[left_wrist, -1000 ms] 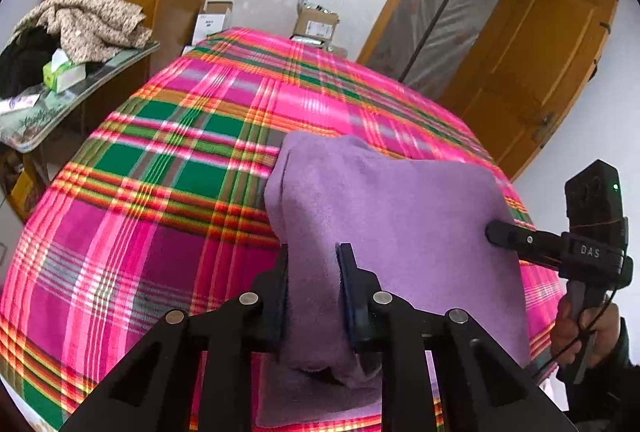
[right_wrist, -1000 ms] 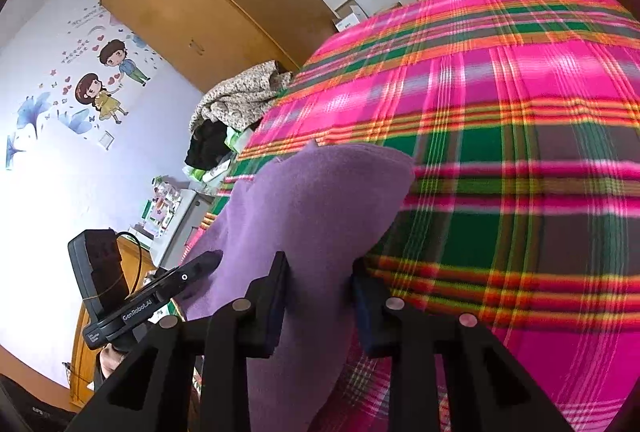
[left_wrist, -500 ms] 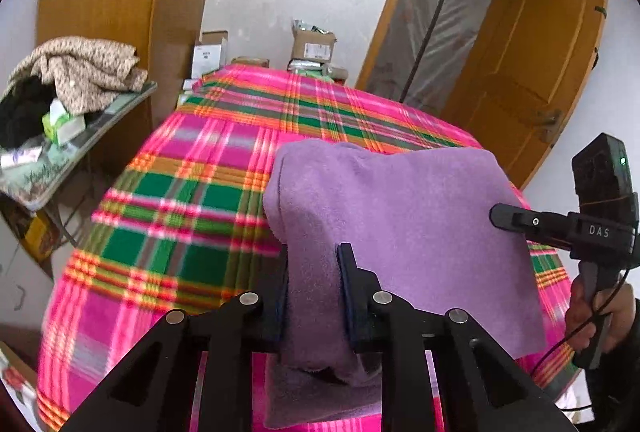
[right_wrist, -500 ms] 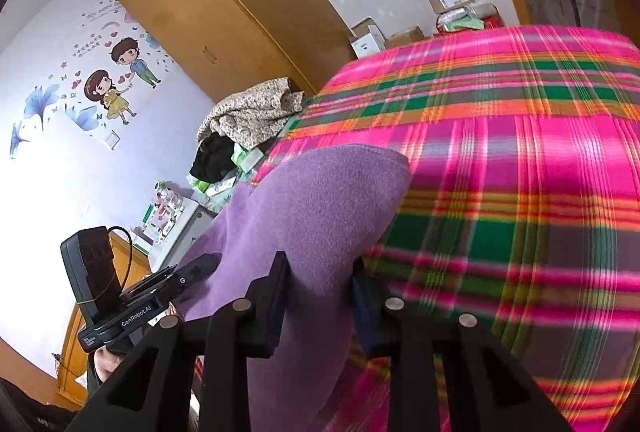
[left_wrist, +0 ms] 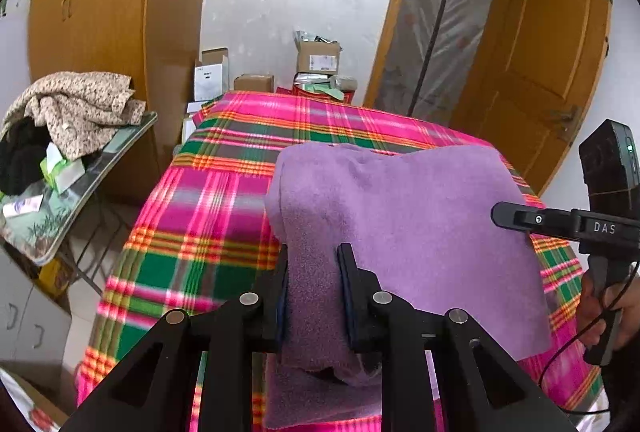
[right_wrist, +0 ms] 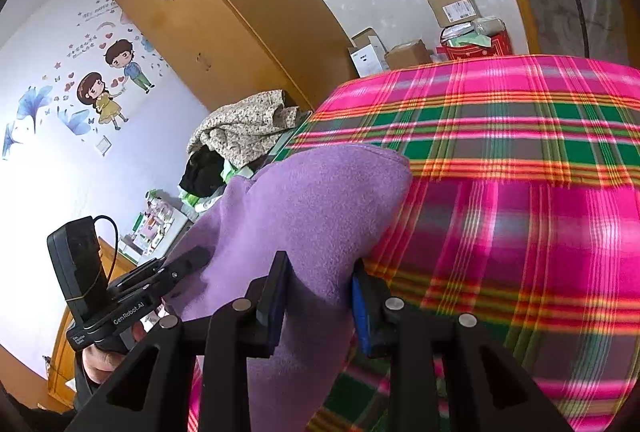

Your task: Fold clothes

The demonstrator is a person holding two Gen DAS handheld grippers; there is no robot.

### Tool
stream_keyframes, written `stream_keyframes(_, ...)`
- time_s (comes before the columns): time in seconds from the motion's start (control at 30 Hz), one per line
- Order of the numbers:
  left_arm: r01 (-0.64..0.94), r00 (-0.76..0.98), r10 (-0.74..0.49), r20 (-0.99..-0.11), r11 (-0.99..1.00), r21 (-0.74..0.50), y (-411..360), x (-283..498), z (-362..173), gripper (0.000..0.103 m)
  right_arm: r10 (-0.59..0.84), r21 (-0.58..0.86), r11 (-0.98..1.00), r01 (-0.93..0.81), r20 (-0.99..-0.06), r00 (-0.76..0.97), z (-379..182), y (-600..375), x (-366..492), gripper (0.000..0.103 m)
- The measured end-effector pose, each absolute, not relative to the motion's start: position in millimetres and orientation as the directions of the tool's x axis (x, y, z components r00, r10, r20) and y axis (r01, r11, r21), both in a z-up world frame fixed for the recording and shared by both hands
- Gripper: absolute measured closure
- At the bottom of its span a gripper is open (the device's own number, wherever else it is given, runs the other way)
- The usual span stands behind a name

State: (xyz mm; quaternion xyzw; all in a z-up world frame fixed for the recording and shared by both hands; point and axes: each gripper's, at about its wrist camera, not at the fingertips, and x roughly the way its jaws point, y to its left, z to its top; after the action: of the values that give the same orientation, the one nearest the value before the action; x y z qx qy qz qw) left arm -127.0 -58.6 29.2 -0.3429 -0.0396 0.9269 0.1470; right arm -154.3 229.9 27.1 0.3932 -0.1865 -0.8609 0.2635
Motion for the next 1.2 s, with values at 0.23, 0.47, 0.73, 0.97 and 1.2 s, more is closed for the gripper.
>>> stream_keyframes(0.23, -0.249, -0.728, 0.284, -0.623, -0.958, -0.146, -58, -169, 29, 0.081, -0.598, 0.530, -0.793, 0.300, -0.581, -0.552, 21, 231, -199, 0.074)
stream_keyframes(0.47, -0.252, -0.708, 0.298, -0.641, -0.954, -0.165, -59, -216, 7, 0.081, -0.597, 0.553, -0.791, 0.262, -0.604, -0.528, -6, 237, -242, 0.073)
stream_keyframes(0.73, -0.230, -0.668, 0.326, -0.669, -0.945, -0.232, -69, -218, -28, 0.079, -0.609, 0.597, -0.777, 0.198, -0.637, -0.472, -41, 248, -261, 0.065)
stream_keyframes(0.97, -0.239, -0.720, 0.317, -0.617, -0.948, -0.208, -71, -189, -10, 0.079, -0.493, 0.487, -0.853, 0.190, -0.631, -0.599, -14, 257, -242, 0.065)
stream_keyframes(1.2, -0.217, -0.760, 0.289, -0.582, -0.957, -0.193, -68, -179, -1, 0.079, -0.443, 0.379, -0.893, 0.243, -0.640, -0.628, -1, 232, -263, 0.079)
